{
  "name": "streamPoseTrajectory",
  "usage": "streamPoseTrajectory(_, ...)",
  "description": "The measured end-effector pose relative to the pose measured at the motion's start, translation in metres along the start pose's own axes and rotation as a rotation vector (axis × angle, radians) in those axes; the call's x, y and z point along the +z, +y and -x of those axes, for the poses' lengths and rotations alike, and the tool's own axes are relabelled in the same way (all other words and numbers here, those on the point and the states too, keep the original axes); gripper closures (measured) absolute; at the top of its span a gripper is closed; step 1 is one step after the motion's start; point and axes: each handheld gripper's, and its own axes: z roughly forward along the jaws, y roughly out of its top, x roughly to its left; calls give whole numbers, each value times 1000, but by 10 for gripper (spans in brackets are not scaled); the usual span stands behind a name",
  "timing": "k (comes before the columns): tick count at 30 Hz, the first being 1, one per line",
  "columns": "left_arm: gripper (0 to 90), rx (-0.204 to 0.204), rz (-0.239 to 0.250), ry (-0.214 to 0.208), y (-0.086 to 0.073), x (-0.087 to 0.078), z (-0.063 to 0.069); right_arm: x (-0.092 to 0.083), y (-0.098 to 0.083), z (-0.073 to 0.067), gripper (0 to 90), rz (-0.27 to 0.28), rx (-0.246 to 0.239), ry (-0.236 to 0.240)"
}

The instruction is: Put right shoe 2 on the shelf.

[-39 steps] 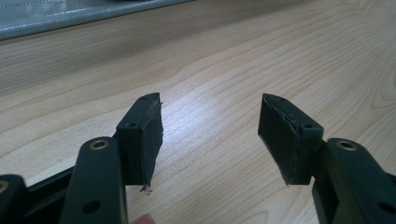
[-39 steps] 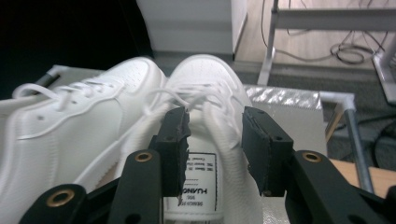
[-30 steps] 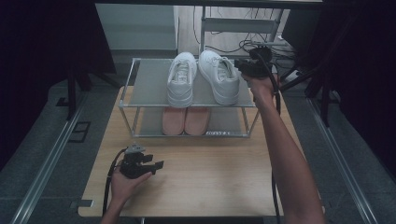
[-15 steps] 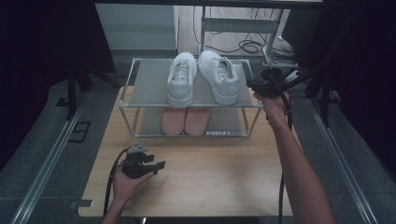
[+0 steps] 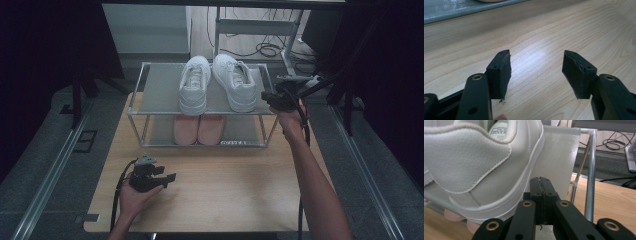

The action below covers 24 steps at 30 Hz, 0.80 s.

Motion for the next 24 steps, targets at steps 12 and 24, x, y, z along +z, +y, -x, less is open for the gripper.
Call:
streamPoseTrajectory(12, 398, 4, 0, 8, -1, -2, 1, 0, -4, -2, 896, 16, -11, -6)
streamPoseTrajectory(24, 398, 2, 3, 7, -1, -3, 0, 6, -4, -16, 899, 8, -50, 10)
